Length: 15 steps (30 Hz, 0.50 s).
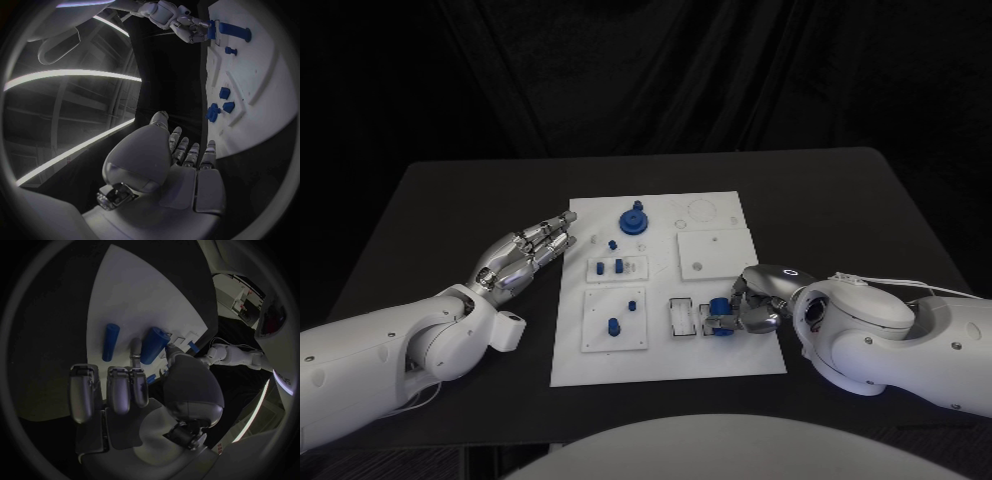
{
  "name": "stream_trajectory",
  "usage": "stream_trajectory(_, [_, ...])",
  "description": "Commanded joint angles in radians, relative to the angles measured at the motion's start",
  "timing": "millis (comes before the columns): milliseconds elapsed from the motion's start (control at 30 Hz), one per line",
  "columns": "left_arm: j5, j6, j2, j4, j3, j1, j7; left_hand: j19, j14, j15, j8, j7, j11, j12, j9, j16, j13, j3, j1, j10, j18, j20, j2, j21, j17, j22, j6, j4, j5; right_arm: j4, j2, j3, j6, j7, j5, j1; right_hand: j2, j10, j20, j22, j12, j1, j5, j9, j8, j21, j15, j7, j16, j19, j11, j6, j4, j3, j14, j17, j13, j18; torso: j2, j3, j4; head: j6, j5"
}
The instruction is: Assemble the parts on the task board
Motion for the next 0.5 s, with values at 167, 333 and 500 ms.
stream_trajectory(167, [0.004,0.021,0.001,0.0,0.001,0.001,0.033,0.001,0.001,0.008,-0.001,0.01,0.01,0.006,0.0,-0.004,0.002,0.007,0.014,0.001,0.011,0.006,0.001,0.001,-0.002,0.002,0.0,-0.003,0.006,-0.024,0.014,0.0,0.044,-0.038,-0.009,-0.016,0.046,0.106,0.005,0.239,0.003,-0.02,0.064,-0.011,-0.028,-0.016,0.008,0.006,-0.01,0.078,0.008,0.007,-0.002,0.028,0.102,0.241,0.263,-0.005,0.0,-0.0007,0.0013,0.0,0.006])
stream_trajectory(333, [0.004,0.025,0.001,-0.002,0.001,0.0,0.028,0.002,0.001,0.011,0.0,0.017,0.018,0.009,0.0,-0.004,0.002,0.01,0.015,0.004,0.011,0.009,0.001,0.001,-0.002,0.002,0.004,-0.005,0.006,-0.033,0.019,0.0,0.064,-0.042,-0.009,-0.02,0.068,0.106,0.005,0.237,0.003,0.02,0.235,-0.006,-0.051,-0.023,0.007,0.005,-0.015,0.074,0.006,0.016,-0.007,0.065,0.101,0.233,0.263,-0.003,0.0,-0.0002,0.0001,0.0,0.008])
stream_trajectory(500, [0.004,0.028,0.004,-0.005,0.001,0.0,0.024,0.002,0.001,0.012,0.001,0.02,0.019,0.01,0.001,-0.004,0.002,0.01,0.015,0.005,0.011,0.01,0.001,0.001,-0.002,0.003,0.005,-0.006,0.006,-0.034,0.016,0.0,0.041,-0.019,0.032,-0.021,0.08,0.106,0.004,0.235,0.003,0.073,0.388,0.003,-0.066,-0.028,0.006,0.005,-0.018,0.072,0.006,0.013,-0.009,0.111,0.1,0.228,0.263,-0.002,0.001,0.0006,0.0003,0.0,0.01])
